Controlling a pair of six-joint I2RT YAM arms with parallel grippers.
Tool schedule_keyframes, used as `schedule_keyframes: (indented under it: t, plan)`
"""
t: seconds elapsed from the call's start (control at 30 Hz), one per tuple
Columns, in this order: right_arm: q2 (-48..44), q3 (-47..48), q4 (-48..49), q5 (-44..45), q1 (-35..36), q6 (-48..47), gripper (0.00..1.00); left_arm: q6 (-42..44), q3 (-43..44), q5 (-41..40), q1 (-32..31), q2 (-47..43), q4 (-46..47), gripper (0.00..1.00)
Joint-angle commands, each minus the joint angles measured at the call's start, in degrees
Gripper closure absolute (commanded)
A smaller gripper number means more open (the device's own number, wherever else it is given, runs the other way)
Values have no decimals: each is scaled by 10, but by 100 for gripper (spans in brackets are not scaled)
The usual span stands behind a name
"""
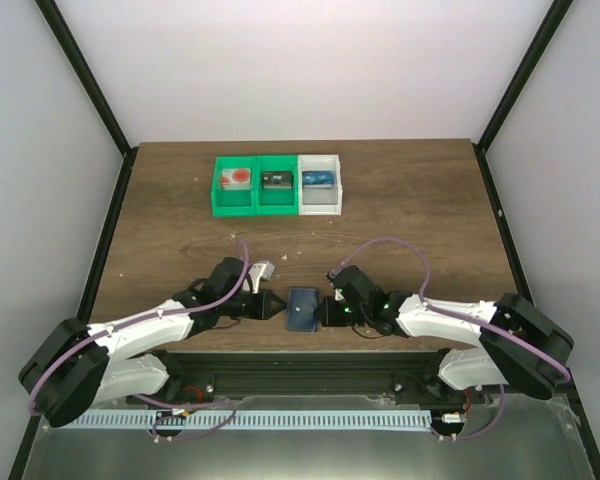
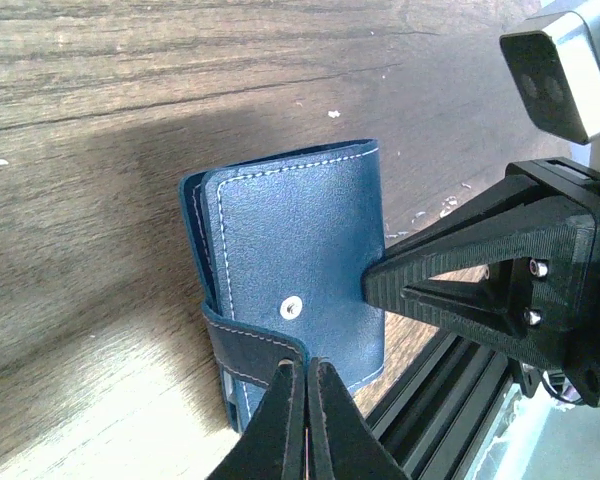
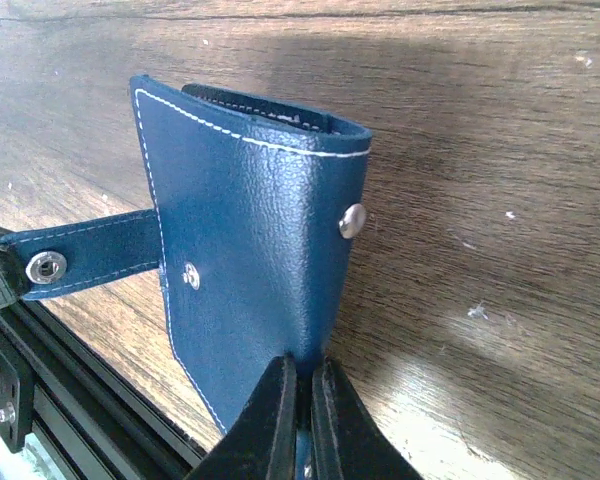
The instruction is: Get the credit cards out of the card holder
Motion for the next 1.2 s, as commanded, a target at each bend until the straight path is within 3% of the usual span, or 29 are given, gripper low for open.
schedule_keyframes:
  t: [0.0,0.23,0.57,0.7,0.9,1.17]
  plan:
    - [9,-8,-3,29,-5,-9,98,-8,-5,2,-2,-16,12,100]
    - [17,10,-38,22,-5,-3,71,-36,-9,50,-2,-36,49,100]
    - [-63,28,-61,-6,-4,15,56,-52,-3,63,-2,-38,56,100]
    - [-66,40,-52,-26,-2,20,44,-56,0,65,-2,-40,57,100]
    - [-41,58,-52,-32,9,18,34,-63,1,67,-1,-48,56,100]
    - [-18,69,-80,2,10,9,32,-68,-6,71,-1,-54,62,100]
